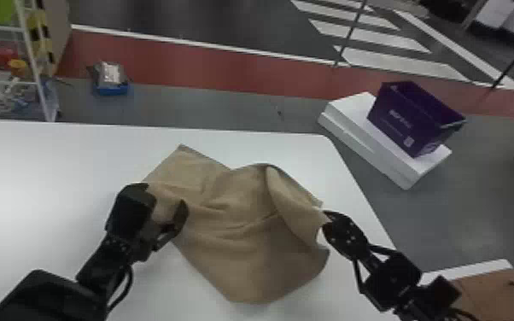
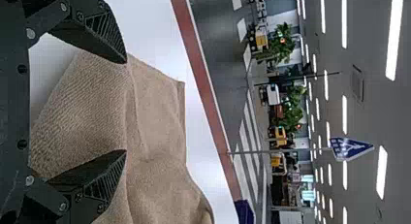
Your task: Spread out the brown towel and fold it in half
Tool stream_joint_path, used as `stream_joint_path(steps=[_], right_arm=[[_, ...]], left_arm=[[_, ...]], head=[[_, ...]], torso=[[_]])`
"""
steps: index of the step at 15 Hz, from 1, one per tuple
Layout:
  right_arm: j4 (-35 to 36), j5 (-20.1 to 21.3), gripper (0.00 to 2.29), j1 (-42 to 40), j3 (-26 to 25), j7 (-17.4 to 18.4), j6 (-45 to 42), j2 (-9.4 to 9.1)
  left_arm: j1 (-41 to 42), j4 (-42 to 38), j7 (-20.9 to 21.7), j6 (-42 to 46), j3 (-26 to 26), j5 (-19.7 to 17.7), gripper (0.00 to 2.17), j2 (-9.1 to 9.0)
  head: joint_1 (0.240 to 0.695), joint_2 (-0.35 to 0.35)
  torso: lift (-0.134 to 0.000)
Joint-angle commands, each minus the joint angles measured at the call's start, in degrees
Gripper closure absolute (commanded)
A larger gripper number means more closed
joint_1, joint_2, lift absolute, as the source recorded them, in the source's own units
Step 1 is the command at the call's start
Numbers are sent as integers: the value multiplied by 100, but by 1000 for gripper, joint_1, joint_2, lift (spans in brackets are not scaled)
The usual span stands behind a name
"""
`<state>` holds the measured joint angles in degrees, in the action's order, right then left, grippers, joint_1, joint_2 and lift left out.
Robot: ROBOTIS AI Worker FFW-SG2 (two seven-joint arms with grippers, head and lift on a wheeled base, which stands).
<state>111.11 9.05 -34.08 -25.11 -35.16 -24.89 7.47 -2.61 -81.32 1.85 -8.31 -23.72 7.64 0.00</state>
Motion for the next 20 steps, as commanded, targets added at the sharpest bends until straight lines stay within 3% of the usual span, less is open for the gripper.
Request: stream_joint_path(steps=[1,4,7,9,11,17,20], right_arm=[[-2,0,1825,-2,-12,0,-11,0],[-2,0,1825,-11,-3,0,-81,0],[-2,0,1825,16,24,0,-81,9],[-20,0,1825,51,24,0,-81,0],[-28,0,1825,77,41,0,-81,0],[-46,-9,1825,130,199,9,-152,0],[-20,-44,1825,130,322,9,-222,0]], left_arm=[[-99,2,61,-343,51,-8,336,-15],[-134,2,105,-519,60,-8,340,-15],[-152,-7,158,-765,130,1,815,-15],[-64,-59,149,-765,192,10,1430,-15],[68,-270,140,-747,227,10,1700,-15],[1184,-1975,492,-765,1238,-78,1706,0],[1834,-2837,650,-765,1783,-219,1703,18]], head=[[695,-350],[695,-350],[695,-350],[695,-349],[695,-344],[695,-310],[695,-241]], torso=[[-123],[-123],[-123],[-123],[-123],[-123],[-123]])
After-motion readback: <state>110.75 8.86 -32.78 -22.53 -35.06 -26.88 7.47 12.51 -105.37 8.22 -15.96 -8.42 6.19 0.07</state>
